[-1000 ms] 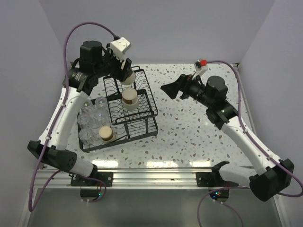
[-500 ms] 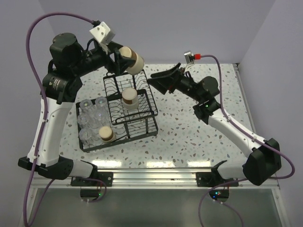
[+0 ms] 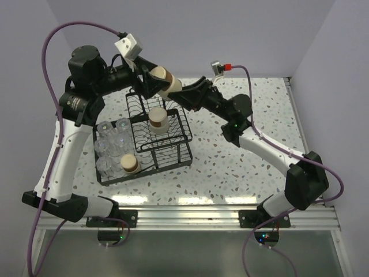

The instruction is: Unload the cups from the dish rack

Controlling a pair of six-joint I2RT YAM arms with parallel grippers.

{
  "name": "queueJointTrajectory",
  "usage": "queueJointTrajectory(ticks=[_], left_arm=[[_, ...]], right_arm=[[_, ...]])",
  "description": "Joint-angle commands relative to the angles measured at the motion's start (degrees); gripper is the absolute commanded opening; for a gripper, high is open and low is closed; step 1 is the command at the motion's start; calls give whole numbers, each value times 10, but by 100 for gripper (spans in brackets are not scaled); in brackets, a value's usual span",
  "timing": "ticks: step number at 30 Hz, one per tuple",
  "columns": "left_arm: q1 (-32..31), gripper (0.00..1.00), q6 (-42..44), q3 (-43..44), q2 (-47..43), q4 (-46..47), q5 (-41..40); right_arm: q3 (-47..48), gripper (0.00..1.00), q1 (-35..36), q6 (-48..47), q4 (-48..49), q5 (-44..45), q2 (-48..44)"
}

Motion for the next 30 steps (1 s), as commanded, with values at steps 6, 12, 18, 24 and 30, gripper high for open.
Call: queueJointTrajectory(ticks=[6,12,18,24,30], left_arm=[[2,0,-39,-42,-20,57,43],[1,0,-31,-49,-18,53,35],[1,69,16,-81,-28,54,-35],[1,100,42,-70,-31,48,-122],[1,100,96,-78,-50,20,-207]], right_arm=[[5,36,3,2,62,24,-28],[-5,0,2,-18,30,40,-48],[-14,0,2,-118,-124,82,-98],[65,0,2,-304,-474,213,-158],[152,0,1,-438,-861,425,-171]])
